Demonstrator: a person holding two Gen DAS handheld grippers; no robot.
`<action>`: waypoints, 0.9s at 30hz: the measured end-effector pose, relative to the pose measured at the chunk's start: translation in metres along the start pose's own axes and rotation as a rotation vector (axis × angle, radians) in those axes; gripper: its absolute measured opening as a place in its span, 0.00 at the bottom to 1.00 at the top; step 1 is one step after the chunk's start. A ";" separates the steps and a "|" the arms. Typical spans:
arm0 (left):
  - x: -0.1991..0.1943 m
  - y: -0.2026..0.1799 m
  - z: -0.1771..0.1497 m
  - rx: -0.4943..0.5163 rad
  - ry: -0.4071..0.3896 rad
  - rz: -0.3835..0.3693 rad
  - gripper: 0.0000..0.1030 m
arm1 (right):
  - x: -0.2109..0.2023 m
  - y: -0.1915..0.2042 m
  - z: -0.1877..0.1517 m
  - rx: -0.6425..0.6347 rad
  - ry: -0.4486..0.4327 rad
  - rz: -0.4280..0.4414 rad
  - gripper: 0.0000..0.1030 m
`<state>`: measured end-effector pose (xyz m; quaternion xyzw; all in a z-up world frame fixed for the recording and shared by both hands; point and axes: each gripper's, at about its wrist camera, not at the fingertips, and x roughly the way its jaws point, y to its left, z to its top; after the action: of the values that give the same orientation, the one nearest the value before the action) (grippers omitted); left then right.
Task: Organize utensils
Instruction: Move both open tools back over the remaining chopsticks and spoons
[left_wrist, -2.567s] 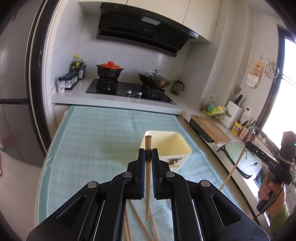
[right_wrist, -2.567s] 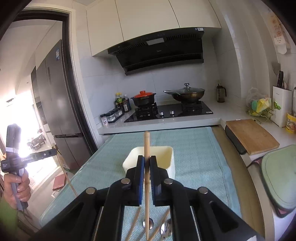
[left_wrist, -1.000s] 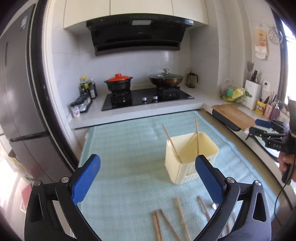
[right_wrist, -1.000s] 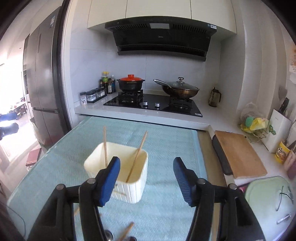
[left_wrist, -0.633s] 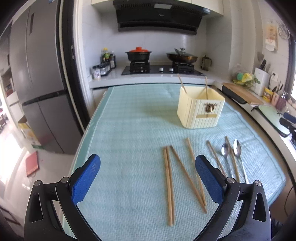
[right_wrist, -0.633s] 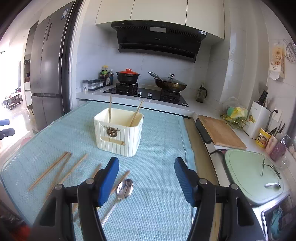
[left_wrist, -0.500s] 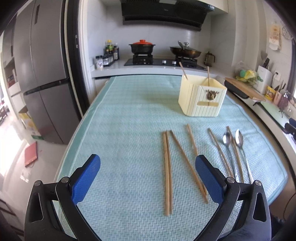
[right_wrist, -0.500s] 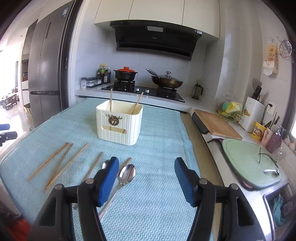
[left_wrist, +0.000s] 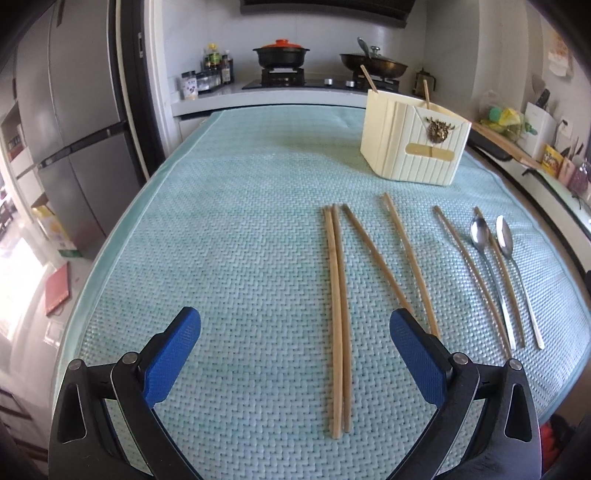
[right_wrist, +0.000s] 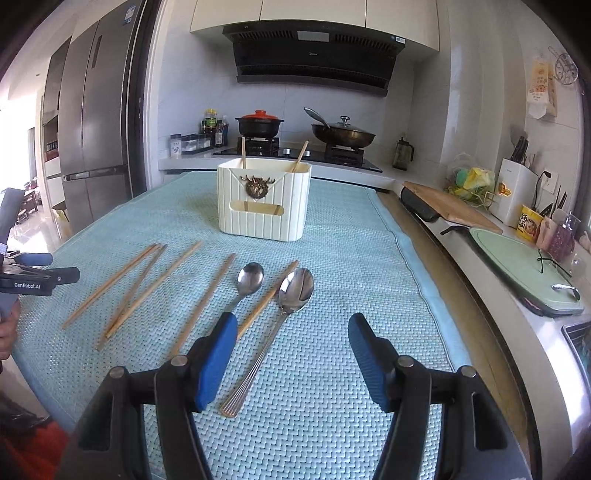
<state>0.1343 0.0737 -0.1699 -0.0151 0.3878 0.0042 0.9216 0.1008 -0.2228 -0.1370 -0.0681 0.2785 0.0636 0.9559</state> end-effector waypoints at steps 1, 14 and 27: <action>0.003 0.001 0.001 -0.006 0.007 -0.003 0.99 | 0.002 -0.001 -0.002 0.008 0.008 -0.003 0.62; 0.053 0.013 0.021 -0.008 0.084 -0.020 0.99 | 0.018 -0.014 -0.014 0.100 0.071 -0.002 0.62; 0.086 0.017 0.037 0.019 0.132 -0.004 0.99 | 0.021 -0.010 -0.014 0.106 0.089 0.013 0.62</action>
<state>0.2208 0.0916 -0.2063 -0.0076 0.4477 -0.0025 0.8942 0.1125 -0.2329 -0.1594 -0.0185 0.3243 0.0517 0.9444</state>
